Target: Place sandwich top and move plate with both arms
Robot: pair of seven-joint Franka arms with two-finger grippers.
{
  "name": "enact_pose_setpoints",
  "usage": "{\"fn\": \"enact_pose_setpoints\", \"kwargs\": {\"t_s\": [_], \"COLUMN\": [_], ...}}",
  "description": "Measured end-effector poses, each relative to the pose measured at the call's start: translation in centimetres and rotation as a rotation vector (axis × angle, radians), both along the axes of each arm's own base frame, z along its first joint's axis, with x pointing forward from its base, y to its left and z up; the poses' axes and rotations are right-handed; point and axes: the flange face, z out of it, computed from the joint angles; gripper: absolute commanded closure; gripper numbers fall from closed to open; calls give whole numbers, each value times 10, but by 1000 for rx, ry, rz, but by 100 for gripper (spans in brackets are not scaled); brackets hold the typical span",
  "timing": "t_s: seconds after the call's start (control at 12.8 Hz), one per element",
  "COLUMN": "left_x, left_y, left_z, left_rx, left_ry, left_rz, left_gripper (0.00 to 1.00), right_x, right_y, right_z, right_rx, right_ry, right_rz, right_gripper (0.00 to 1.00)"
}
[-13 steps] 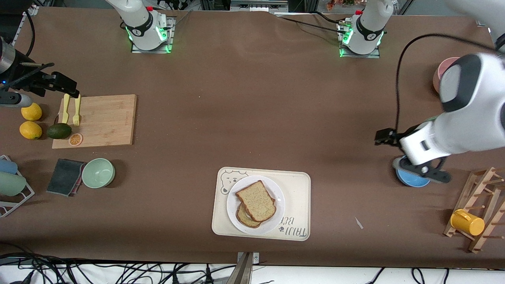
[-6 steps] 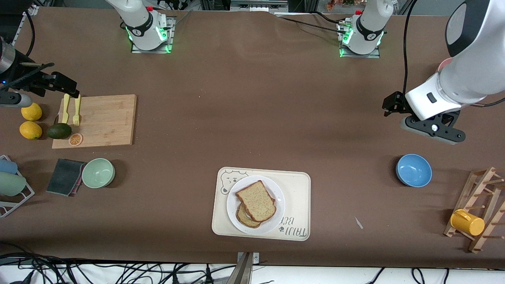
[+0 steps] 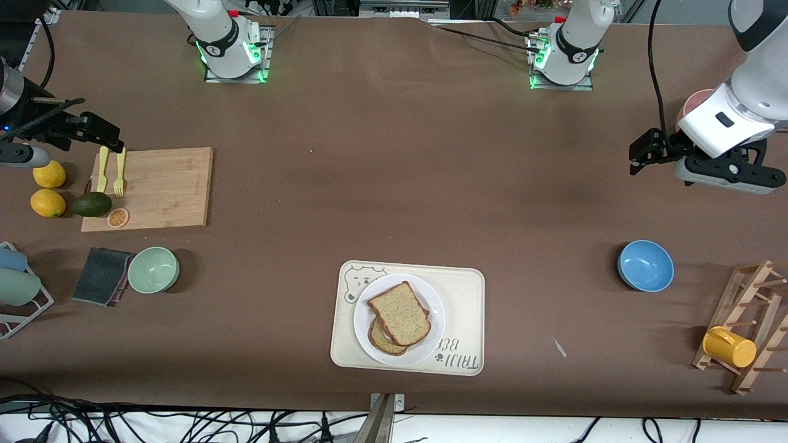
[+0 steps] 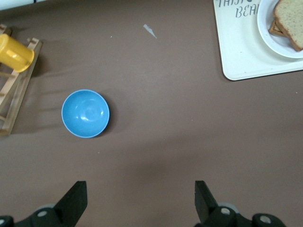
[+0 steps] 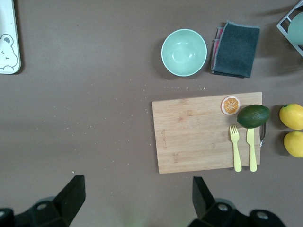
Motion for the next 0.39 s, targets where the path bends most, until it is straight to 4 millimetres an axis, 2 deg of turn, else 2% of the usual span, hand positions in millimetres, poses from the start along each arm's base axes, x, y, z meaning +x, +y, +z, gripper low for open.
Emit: {"fn": "enact_pose_setpoints", "kwargs": {"t_s": [0.39], "left_x": [-7], "left_y": [-2], "left_z": [-4], "left_rx": [3], "left_ry": [32], "left_rz": [25], "left_gripper": [0], "right_x": [2], "right_y": [0], "right_z": [-4], "right_rx": [0], "right_ry": [7], "right_rz": [0], "right_gripper": [0]}}
